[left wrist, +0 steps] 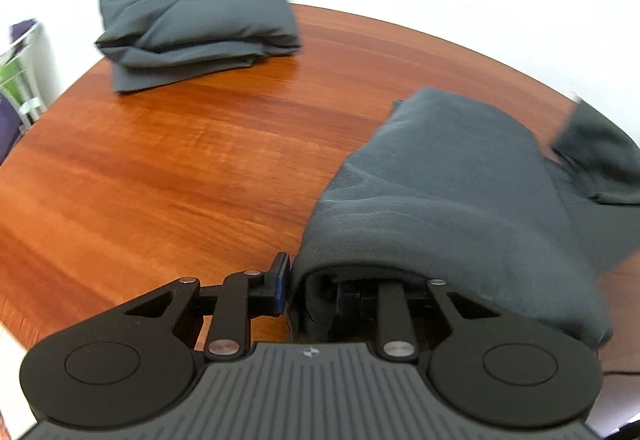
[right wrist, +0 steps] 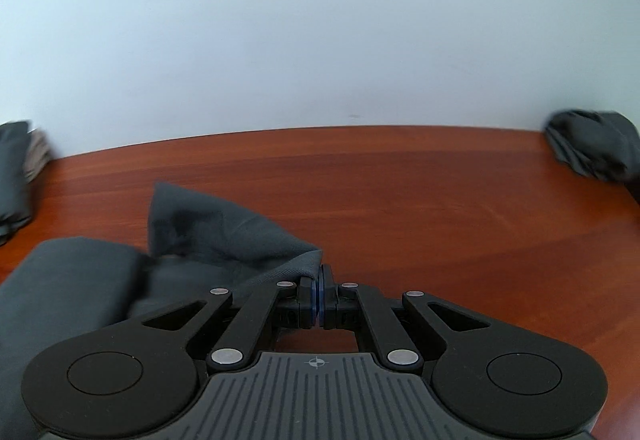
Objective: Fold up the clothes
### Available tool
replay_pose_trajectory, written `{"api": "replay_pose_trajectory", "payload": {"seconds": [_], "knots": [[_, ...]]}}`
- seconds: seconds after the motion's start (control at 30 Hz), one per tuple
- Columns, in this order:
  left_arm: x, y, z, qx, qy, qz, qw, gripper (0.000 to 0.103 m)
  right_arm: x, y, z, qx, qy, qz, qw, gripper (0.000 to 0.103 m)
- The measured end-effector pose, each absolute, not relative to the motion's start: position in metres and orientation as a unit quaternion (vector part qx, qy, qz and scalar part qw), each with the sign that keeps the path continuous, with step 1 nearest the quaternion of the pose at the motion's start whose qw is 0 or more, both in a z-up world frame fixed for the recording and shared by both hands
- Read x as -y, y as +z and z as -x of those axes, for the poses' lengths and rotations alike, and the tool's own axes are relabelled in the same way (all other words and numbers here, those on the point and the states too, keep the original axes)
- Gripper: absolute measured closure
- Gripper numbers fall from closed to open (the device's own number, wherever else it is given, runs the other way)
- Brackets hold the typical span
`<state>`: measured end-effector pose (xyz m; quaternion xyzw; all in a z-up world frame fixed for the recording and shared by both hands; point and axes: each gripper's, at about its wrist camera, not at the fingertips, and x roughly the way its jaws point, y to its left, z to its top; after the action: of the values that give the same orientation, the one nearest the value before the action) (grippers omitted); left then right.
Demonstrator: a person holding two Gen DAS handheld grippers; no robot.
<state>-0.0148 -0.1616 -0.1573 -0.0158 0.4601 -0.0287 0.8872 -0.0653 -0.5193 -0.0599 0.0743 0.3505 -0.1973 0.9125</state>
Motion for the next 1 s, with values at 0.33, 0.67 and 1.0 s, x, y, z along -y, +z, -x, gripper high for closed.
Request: {"api": "replay_pose_trajectory", "payload": {"seconds": [0.33, 0.67, 1.0], "knots": [[0.185, -0.147, 0.020, -0.431, 0.063, 0.023, 0.900, 0.079, 0.640, -0.050, 0.105, -0.317, -0.281, -0.076, 0.902, 0.100], [0.195, -0.131, 0.027, -0.413, 0.171, 0.191, 0.874, 0.079, 0.745, -0.028, 0.161, -0.295, -0.365, -0.033, 0.882, 0.099], [0.248, -0.124, 0.059, -0.412, 0.175, 0.210, 0.869, 0.073, 0.812, -0.032, 0.213, -0.312, -0.439, -0.036, 0.842, 0.098]]}}
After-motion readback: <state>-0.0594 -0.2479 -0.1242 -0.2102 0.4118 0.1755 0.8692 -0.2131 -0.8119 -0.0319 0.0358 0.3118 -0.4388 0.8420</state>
